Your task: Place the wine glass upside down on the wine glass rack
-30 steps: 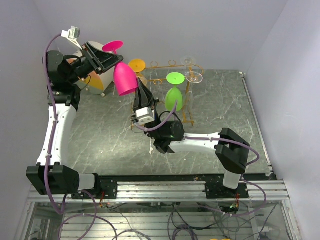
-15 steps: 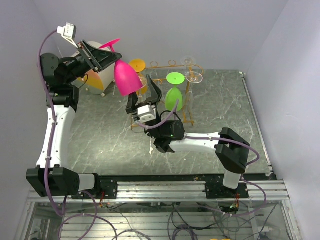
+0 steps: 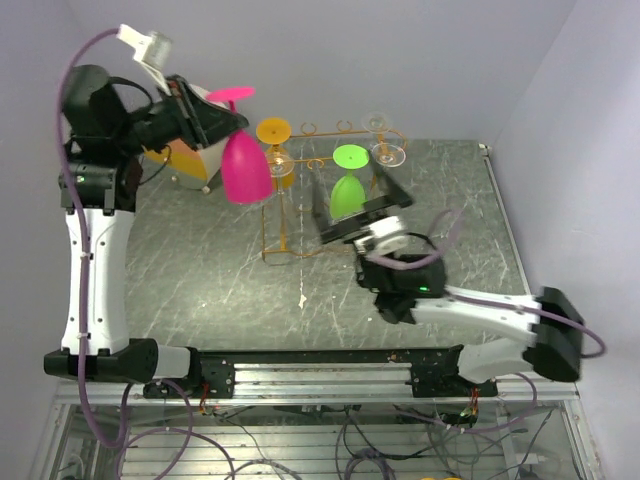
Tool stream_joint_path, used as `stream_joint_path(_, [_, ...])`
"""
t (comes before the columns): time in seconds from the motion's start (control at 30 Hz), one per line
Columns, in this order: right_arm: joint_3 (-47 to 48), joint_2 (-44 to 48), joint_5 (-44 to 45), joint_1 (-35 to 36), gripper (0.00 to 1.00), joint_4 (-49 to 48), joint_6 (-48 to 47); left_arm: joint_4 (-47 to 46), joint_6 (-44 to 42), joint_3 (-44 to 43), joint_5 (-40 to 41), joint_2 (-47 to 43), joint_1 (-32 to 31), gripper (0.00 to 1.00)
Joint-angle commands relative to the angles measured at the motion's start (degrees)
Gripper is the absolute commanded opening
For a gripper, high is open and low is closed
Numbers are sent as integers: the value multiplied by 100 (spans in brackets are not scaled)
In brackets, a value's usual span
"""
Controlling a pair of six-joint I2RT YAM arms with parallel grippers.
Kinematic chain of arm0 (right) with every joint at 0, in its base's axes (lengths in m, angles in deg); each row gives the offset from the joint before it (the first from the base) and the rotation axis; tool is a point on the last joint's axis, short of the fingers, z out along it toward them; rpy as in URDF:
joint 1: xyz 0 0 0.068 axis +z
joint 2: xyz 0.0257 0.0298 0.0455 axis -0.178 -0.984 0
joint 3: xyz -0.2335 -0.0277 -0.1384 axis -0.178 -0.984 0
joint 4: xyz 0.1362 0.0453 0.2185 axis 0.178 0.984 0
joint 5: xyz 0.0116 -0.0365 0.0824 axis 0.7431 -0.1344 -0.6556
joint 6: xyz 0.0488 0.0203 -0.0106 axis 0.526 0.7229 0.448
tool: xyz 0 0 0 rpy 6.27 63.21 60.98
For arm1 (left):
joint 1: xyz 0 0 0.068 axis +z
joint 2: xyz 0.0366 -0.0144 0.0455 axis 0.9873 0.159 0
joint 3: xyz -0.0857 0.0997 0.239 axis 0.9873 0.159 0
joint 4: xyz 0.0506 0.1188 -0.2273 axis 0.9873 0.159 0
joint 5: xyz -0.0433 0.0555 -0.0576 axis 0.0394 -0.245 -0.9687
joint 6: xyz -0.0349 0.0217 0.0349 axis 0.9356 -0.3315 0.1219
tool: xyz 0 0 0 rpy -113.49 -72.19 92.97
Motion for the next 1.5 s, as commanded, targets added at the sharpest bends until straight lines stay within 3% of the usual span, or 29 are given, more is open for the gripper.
stream_joint_path(0.0, [-47, 1518, 354, -12, 100, 1585, 1061, 2054, -1997, -69, 897, -41, -916, 7])
stream_joint_path(0.2, [865, 2603, 1088, -14, 100, 4879, 1999, 1836, -2546, 800, 2379, -271, -2415, 7])
stream_joint_path(0.33, [1104, 2825, 1382, -14, 100, 5765, 2510, 934, -2469, 1743, 3029, -539, -3231, 7])
stream_joint_path(0.43, [905, 3040, 1455, -14, 100, 5718, 2826, 706, -2370, 2028, 3339, -454, -3428, 7])
stream_joint_path(0.6, [680, 3298, 1560, -10, 100, 5713, 3100, -671, -2115, 3026, 3822, -823, -3676, 7])
stream_joint_path(0.73, [497, 3444, 1601, -13, 100, 5816, 3272, -619, -2199, 2826, 3997, -595, -3680, 7])
stream_joint_path(0.9, [279, 3678, 1677, -12, 100, 5954, 3248, -1343, -2060, 3081, 4168, -589, -3681, 7])
stream_joint_path(1.17, [63, 4267, 1694, -14, 100, 6159, 3231, -1692, -1904, 3133, 4245, -193, -3666, 7])
stream_joint_path(1.47, [-96, 4724, 1791, -13, 100, 6297, 3152, -1687, -1952, 3040, 4350, 165, -3565, 7])
